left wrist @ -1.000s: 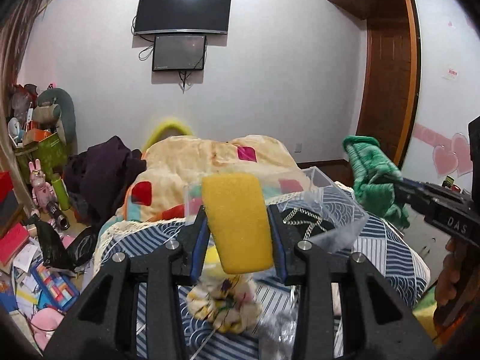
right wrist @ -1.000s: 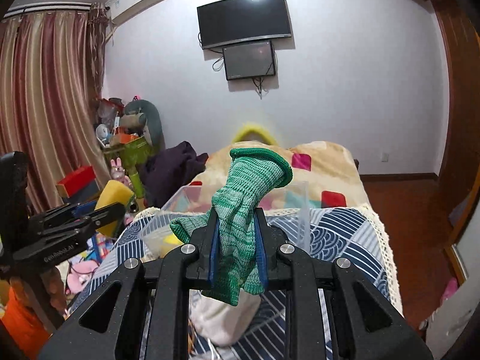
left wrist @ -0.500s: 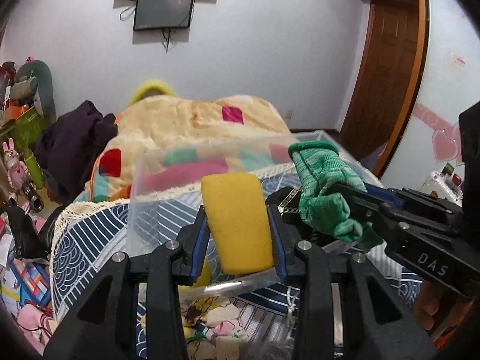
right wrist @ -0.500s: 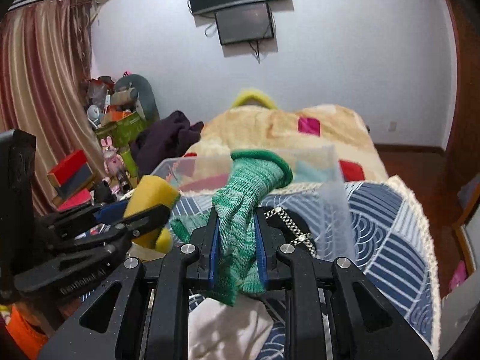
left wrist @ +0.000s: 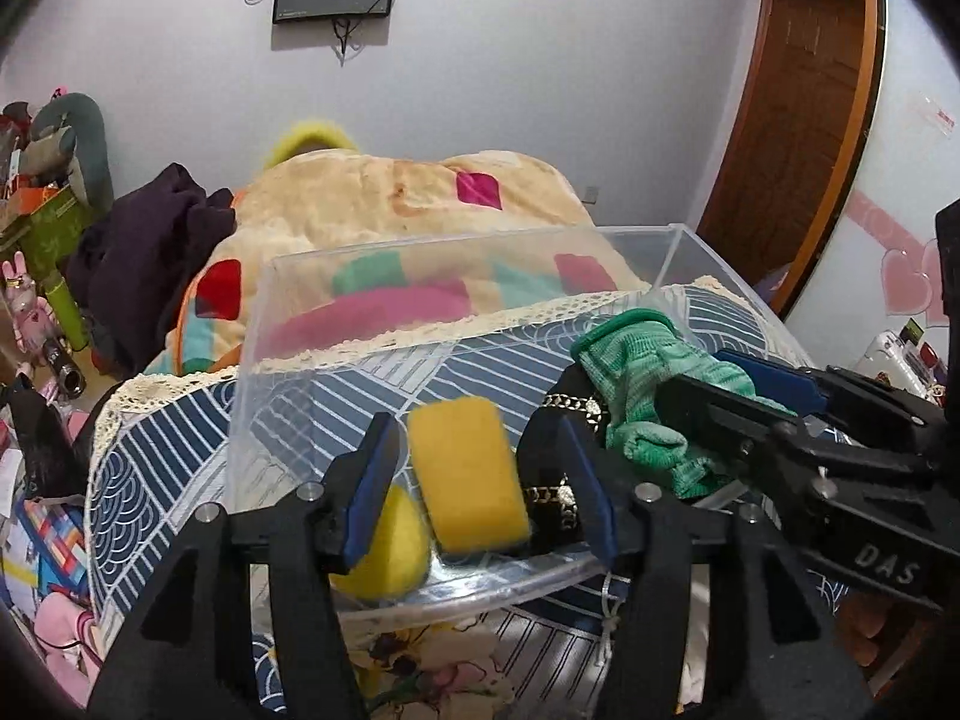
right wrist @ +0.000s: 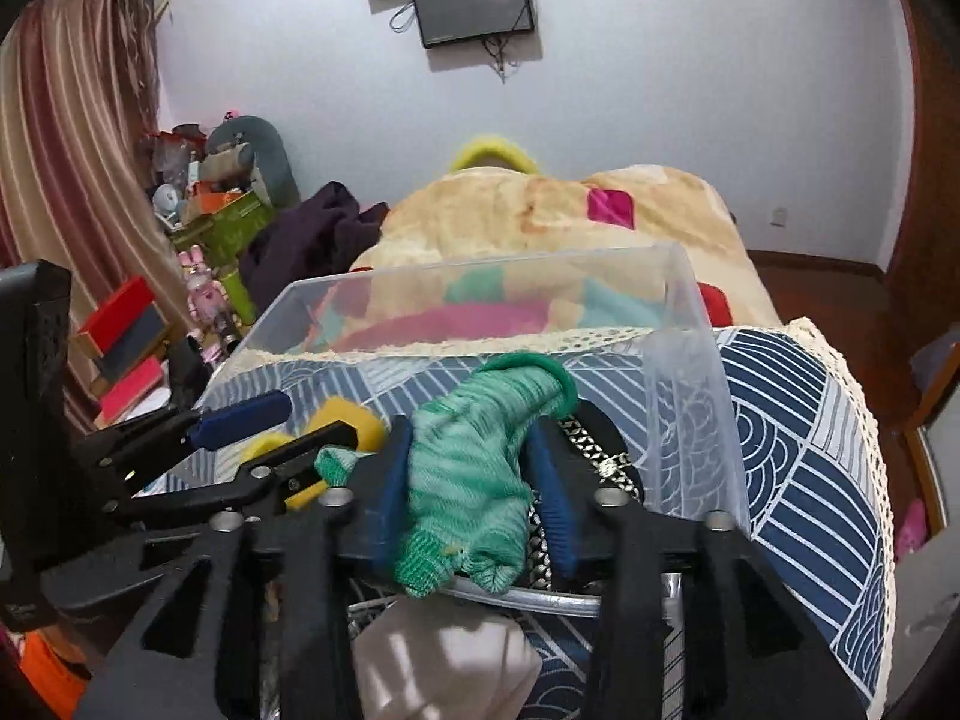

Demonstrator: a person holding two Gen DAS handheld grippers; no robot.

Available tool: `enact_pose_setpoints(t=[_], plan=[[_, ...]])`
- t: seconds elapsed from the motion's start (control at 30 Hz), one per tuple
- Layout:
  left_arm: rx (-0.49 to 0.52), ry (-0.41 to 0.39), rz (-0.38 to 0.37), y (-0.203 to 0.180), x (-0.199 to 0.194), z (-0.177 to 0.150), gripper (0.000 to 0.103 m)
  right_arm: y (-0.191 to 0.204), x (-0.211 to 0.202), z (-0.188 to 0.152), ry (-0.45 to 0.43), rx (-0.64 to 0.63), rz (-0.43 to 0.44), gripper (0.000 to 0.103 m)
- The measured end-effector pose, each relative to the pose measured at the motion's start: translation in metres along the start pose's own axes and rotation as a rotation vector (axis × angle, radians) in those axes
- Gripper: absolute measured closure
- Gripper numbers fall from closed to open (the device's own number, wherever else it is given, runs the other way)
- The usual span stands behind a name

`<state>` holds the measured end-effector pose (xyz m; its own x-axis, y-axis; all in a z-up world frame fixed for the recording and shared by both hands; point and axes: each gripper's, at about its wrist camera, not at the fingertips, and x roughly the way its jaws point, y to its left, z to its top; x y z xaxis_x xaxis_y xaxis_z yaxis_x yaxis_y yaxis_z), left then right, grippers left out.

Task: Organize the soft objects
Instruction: 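Lower the sponge into the box with the left tool while the right tool drops the glove in, then grasp the floral scrunchie with the left tool while the right tool grasps the white cloth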

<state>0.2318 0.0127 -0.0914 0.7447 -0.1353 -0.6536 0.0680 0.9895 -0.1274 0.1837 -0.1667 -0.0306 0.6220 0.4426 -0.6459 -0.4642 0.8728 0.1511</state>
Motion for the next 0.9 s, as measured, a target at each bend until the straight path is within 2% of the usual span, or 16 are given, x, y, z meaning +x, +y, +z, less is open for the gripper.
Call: enact_pose_setpoints(t=[0.13,0.2,0.27,0.43,0.5,0.53,0.67,0.9], plan=[[0.010,-0.019,0.002,-0.002,-0.014,0.001,0.047,0.001,-0.010,-0.001,-0.006,-0.019,-0.007,0.053],[0.019,-0.041,0.002,-0.004,-0.026,0.001,0.046,0.000,-0.016,0.000,-0.025,-0.013,-0.009,0.043],[0.029,-0.064,0.001,-0.005,-0.039,0.001,0.044,-0.003,-0.027,-0.001,-0.052,0.002,0.001,0.041],[0.031,-0.117,0.000,-0.003,-0.071,-0.001,0.031,-0.004,-0.048,-0.001,-0.088,-0.005,0.010,0.038],[0.028,-0.129,-0.006,0.000,-0.082,-0.005,0.030,-0.004,-0.057,-0.005,-0.111,-0.011,0.007,0.023],[0.026,-0.131,-0.009,0.002,-0.086,-0.007,0.029,-0.003,-0.061,-0.007,-0.121,-0.016,0.009,0.022],[0.026,-0.110,-0.003,0.007,-0.091,-0.022,0.028,0.001,-0.060,-0.020,-0.094,-0.043,0.022,0.022],[-0.028,0.012,0.007,0.027,-0.066,-0.058,0.028,0.000,-0.031,-0.048,0.014,-0.039,0.022,0.022]])
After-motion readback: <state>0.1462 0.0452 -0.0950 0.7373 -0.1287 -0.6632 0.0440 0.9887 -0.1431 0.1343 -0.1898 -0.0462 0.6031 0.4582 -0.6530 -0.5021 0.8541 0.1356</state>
